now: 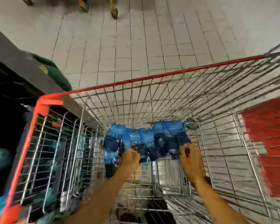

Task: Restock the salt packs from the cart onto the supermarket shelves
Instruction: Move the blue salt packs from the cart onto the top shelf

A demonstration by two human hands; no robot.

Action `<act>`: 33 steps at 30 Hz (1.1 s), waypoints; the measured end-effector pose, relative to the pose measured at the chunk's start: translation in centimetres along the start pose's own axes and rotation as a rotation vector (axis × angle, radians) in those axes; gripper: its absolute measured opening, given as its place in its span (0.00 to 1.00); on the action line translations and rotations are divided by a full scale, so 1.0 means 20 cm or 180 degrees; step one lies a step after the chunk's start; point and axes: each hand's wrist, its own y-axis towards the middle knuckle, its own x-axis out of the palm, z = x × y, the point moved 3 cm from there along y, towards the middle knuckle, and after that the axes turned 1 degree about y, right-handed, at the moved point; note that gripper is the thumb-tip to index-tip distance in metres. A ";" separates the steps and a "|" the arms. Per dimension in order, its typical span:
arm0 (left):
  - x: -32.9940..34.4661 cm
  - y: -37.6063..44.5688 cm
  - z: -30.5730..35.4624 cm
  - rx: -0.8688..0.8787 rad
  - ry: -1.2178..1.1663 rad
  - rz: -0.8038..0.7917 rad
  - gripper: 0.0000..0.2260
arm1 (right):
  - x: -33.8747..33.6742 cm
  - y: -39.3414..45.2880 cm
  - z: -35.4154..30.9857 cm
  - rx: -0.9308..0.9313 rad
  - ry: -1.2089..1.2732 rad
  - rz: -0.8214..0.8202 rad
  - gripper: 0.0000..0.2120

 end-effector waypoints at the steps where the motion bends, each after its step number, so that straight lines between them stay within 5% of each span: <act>1: 0.05 0.07 -0.03 -0.0144 -0.0029 0.0058 0.12 | 0.04 0.04 0.09 0.0028 -0.0127 -0.0071 0.08; 6: 0.41 0.49 -0.10 -0.0300 0.0215 -0.0154 0.13 | 0.23 0.40 0.52 0.0369 -0.1161 -0.0683 0.08; 9: 0.65 0.70 -0.10 -0.0196 0.0459 -0.0364 0.09 | 0.29 0.64 0.68 0.0197 -0.1751 -0.0749 0.17; 14: 1.03 0.93 -0.02 0.0092 0.0736 -0.0349 0.21 | 0.38 0.93 0.87 0.0515 -0.2478 -0.0595 0.29; 16: 1.13 0.98 -0.01 -0.0055 0.0809 -0.0322 0.33 | 0.42 0.98 0.94 0.0570 -0.2566 -0.0711 0.33; 23: 1.22 1.04 0.00 -0.0535 0.0526 0.0005 0.45 | 0.43 1.03 0.99 0.0766 -0.1972 -0.0338 0.35; 27: 1.15 1.06 -0.04 -0.0558 0.0375 0.0013 0.34 | 0.45 1.06 0.98 0.1175 -0.0896 -0.0767 0.26; 31: 1.07 1.04 -0.12 -0.0752 -0.0053 -0.0504 0.22 | 0.46 0.99 1.00 0.1191 0.0028 -0.1269 0.12; 33: 1.03 1.01 -0.19 -0.0788 -0.0319 -0.0842 0.18 | 0.45 0.91 0.98 0.1154 0.0427 -0.1409 0.12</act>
